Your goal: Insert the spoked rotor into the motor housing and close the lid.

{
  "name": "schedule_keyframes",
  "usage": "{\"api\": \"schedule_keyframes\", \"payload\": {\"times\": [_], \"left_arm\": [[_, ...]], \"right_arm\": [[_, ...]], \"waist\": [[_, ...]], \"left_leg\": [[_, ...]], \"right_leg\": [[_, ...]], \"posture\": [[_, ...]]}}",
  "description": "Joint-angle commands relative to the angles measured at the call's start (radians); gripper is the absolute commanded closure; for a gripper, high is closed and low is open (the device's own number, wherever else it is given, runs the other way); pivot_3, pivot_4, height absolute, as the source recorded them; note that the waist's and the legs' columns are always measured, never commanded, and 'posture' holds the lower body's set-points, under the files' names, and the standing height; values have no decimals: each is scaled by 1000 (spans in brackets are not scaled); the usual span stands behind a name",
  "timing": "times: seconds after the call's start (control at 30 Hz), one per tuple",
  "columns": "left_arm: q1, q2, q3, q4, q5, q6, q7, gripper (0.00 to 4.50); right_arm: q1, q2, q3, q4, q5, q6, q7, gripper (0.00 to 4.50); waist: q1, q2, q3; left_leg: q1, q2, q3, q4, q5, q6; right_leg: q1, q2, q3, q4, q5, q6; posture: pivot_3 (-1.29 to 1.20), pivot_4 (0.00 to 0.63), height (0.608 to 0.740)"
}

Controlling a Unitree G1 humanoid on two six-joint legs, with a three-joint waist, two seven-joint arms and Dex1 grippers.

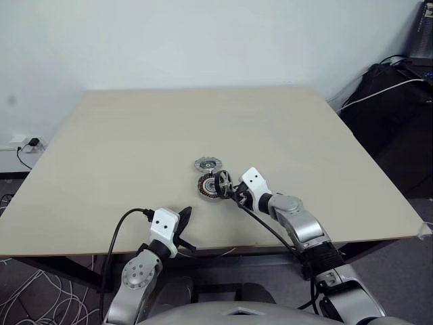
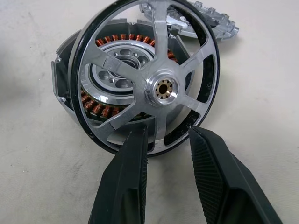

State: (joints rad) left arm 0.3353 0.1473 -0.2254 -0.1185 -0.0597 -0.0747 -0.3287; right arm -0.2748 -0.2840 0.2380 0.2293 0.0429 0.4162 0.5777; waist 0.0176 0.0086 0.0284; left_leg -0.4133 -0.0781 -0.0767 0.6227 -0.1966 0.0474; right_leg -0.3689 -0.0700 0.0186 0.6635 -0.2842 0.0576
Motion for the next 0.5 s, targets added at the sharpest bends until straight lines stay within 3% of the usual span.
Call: {"api": "schedule_keyframes", "payload": {"times": [0.03, 0.1, 0.5], "left_arm": [[-14, -7, 5, -23, -5, -24, 2, 4500], [-16, -6, 7, -17, -5, -29, 2, 4500], [-29, -8, 11, 18, -8, -50, -10, 4500]], "right_arm": [[-33, 5, -3, -5, -5, -29, 8, 3957], [-36, 5, -2, 0, -10, -35, 7, 4478], [-25, -30, 4, -107, -87, -65, -45, 4478]], "waist": [[0, 0, 0], [0, 0, 0], [0, 1, -1]], "left_leg": [[0, 0, 0, 0, 0, 0], [0, 0, 0, 0, 0, 0], [0, 0, 0, 0, 0, 0]], "right_leg": [[0, 0, 0, 0, 0, 0], [0, 0, 0, 0, 0, 0], [0, 0, 0, 0, 0, 0]], "posture": [[0, 0, 740], [0, 0, 740], [0, 0, 740]]}}
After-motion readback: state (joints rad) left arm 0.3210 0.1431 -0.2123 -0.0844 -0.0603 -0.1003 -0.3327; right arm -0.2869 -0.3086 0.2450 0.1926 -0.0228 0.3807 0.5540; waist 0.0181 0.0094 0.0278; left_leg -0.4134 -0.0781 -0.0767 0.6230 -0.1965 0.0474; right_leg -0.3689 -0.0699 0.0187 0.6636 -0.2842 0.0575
